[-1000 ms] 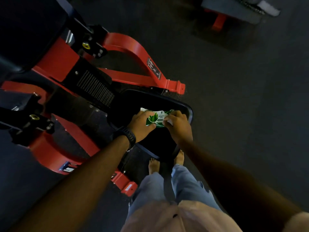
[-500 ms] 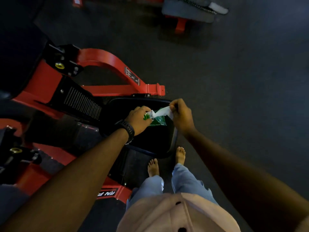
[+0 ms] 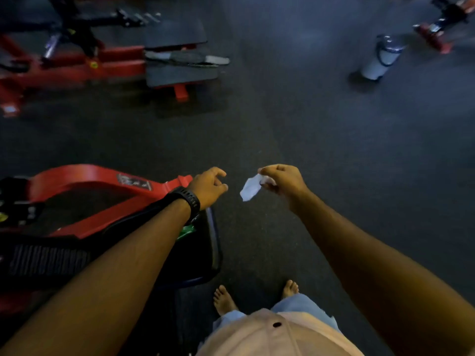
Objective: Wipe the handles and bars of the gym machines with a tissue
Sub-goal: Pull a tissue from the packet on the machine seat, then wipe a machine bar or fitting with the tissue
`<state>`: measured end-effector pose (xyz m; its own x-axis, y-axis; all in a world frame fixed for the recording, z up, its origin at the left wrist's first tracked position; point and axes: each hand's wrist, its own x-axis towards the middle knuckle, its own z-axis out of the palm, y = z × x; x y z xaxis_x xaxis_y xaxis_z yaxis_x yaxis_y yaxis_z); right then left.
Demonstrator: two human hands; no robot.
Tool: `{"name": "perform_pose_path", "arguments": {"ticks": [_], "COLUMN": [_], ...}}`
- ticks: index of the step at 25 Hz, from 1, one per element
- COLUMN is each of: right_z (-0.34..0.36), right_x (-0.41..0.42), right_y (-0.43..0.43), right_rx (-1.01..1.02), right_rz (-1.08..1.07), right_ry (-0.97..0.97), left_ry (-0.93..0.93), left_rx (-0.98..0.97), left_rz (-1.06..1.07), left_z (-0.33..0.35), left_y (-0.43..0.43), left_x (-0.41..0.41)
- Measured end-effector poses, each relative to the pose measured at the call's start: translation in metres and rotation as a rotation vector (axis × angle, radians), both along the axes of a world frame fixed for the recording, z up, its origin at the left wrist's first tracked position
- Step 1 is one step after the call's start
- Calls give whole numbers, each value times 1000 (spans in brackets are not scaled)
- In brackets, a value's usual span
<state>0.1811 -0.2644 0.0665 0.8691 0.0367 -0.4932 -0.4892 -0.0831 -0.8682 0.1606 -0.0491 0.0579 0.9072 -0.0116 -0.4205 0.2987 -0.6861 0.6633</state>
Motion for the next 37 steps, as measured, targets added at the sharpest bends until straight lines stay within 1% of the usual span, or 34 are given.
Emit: {"name": "perform_pose_path", "arguments": {"ticks": [3, 4, 8, 11, 15, 17, 19, 21, 22, 24, 26, 28, 29, 33, 37], "right_z": [-2, -3, -6, -7, -5, -1, 4, 5, 6, 7, 14, 23, 29, 62, 76], "right_x": [2, 2, -1, -4, -22, -36, -49, -55, -56, -53, -43, -29, -21, 6, 19], "right_y": [-55, -76, -184, -264, -385, -445, -496, -544, -569, -620, -675, -728, -759, -862, -953], "right_rx": [-186, -250, -499, -689, -879, -933, -881, -745, -655, -528, -512, -564, -544, -232, -94], "right_rz": [-58, -110, -277, -321, -418, -439, -491, -642, -752, -950, -1100, -1168, -1214, -1425, -1608], "right_ry": [-23, -20, 13, 104, 293, 394, 473, 457, 394, 201, 38, -100, -154, -349, -446], "left_ry": [19, 21, 29, 36, 25, 22, 7, -6, -13, -35, -70, -98, -109, -154, -210], "left_rx": [13, 13, 26, 66, 100, 95, 82, 54, 42, 20, -12, -59, -77, -101, -168], "left_rz": [-111, -158, -370, -549, -767, -862, -954, -1042, -1080, -1144, -1209, -1256, -1287, -1420, -1485], "left_z": [6, 7, 14, 17, 20, 22, 24, 28, 29, 31, 34, 40, 46, 78, 95], "left_y": [-51, -73, -186, -274, -416, -487, -551, -615, -649, -717, -788, -852, -888, -1020, -1146], "left_x": [28, 38, 77, 94, 107, 110, 113, 119, 125, 143, 166, 188, 201, 243, 266]}}
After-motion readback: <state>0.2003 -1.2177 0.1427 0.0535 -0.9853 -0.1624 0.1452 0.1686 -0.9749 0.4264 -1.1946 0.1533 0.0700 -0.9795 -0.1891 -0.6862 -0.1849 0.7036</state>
